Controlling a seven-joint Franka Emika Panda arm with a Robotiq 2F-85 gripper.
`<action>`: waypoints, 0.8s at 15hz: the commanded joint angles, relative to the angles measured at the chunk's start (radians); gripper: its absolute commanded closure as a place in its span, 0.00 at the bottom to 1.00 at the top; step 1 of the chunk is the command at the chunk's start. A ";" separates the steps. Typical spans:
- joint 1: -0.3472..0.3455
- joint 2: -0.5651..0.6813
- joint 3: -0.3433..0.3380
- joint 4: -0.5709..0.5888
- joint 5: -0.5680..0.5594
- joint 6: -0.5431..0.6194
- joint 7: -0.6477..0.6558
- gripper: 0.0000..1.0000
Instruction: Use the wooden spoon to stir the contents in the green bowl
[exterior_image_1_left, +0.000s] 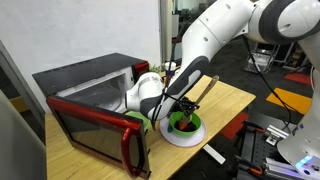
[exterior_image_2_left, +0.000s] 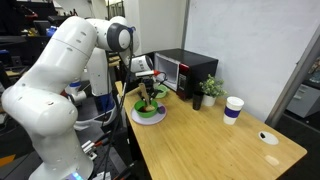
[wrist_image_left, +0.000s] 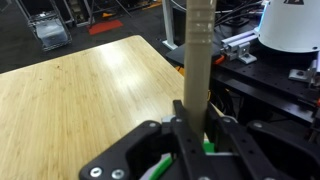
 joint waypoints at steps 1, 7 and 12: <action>0.007 0.013 0.010 0.020 -0.010 -0.023 0.005 0.94; 0.066 0.062 0.020 0.085 -0.025 -0.077 0.003 0.94; 0.109 0.123 0.020 0.155 -0.047 -0.136 -0.004 0.94</action>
